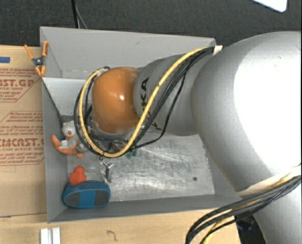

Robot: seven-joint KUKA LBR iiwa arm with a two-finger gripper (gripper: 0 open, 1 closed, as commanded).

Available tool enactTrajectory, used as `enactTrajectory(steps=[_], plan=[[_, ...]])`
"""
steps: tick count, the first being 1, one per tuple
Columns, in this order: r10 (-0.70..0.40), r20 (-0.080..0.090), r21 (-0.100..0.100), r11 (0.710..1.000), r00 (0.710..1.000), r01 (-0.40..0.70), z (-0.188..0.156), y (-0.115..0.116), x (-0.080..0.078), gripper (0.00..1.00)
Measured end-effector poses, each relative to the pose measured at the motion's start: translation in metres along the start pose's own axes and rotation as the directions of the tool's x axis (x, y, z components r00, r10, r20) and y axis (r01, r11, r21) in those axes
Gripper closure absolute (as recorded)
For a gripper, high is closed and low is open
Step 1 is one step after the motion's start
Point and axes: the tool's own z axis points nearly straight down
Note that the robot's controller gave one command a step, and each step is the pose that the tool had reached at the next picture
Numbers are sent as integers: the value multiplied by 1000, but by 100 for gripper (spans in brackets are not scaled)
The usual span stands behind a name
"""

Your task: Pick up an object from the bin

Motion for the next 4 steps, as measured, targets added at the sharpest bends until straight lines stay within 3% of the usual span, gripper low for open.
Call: enactTrajectory(steps=[1, 2, 3, 4], plan=[[-300, 13, 2, 954, 954, 300, -3, 21, 0, 0], [-369, 15, 10, 930, 929, 368, -7, 31, 5, 0], [-530, 35, 19, 848, 847, 529, 2, 52, 24, 100], [-529, 35, 19, 848, 848, 529, 2, 52, 24, 100]])
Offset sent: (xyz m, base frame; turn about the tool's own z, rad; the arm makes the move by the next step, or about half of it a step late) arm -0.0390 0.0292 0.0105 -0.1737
